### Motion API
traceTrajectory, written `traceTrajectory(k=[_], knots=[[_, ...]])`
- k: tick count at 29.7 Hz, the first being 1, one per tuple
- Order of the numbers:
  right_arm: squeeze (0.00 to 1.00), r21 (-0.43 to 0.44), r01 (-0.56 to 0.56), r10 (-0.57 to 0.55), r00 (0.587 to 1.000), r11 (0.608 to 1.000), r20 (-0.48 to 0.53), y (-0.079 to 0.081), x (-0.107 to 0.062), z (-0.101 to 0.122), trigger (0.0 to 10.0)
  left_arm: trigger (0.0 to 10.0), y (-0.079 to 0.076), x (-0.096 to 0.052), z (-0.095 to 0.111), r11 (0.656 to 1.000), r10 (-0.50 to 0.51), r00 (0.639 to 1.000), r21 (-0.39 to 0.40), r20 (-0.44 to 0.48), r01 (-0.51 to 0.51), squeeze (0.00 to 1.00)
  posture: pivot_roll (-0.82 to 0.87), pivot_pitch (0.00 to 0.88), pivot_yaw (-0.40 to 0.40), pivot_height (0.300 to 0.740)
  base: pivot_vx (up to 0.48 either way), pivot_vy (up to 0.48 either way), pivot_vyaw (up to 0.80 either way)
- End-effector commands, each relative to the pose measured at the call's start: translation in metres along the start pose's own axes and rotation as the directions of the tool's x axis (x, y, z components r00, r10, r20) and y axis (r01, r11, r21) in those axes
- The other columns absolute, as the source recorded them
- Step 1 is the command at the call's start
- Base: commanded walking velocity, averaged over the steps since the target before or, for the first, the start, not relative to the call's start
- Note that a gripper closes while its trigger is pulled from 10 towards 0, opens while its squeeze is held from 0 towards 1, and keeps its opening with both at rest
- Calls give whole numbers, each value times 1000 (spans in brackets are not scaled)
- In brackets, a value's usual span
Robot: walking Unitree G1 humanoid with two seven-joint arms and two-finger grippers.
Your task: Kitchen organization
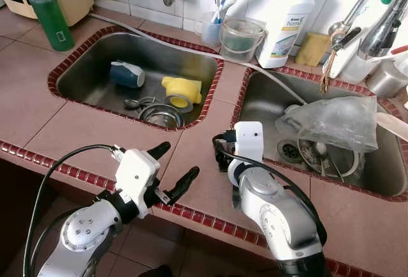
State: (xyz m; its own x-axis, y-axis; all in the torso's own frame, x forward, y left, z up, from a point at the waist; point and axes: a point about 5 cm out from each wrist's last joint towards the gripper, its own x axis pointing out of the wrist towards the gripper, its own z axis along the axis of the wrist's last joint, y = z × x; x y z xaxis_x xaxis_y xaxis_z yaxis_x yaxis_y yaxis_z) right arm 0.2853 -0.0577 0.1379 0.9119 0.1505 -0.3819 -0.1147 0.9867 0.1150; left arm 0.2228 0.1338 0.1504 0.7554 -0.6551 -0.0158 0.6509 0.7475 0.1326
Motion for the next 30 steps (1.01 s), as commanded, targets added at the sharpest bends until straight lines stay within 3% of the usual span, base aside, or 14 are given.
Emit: traceTrajectory(k=[1, 7, 12, 19, 30], knots=[[0, 137, -36, 54, 990, 990, -128, 25, -5, -22, 0, 10000, -3, 1, 1, 1000, -6, 1000, -1, 3, 6, 0, -10, 167, -104, 740, 0, 0, 0], [0, 125, -43, 66, 979, 991, -192, 23, -5, -29, 0, 10000, -3, 3, 1, 1000, -6, 1000, -2, 7, 6, 0, -15, 165, -111, 740, 0, 0, 0], [0, 135, -1, 36, 967, 991, -253, 13, -5, -38, 0, 10000, -5, 3, 1, 1000, -6, 1000, -3, 10, 6, 0, -16, 165, -117, 740, 0, 0, 0], [0, 134, 30, 9, 960, 991, -280, 6, -5, -46, 0, 10000, -4, 3, 1, 1000, -4, 1000, 0, 11, 4, 0, -17, 162, -118, 740, 0, 0, 0], [0, 133, 45, -9, 965, 990, -261, 1, -2, -39, 0, 10000, -3, 7, 1, 1000, -12, 1000, 5, 18, 11, 0, -22, 147, -114, 740, 0, 0, 0]])
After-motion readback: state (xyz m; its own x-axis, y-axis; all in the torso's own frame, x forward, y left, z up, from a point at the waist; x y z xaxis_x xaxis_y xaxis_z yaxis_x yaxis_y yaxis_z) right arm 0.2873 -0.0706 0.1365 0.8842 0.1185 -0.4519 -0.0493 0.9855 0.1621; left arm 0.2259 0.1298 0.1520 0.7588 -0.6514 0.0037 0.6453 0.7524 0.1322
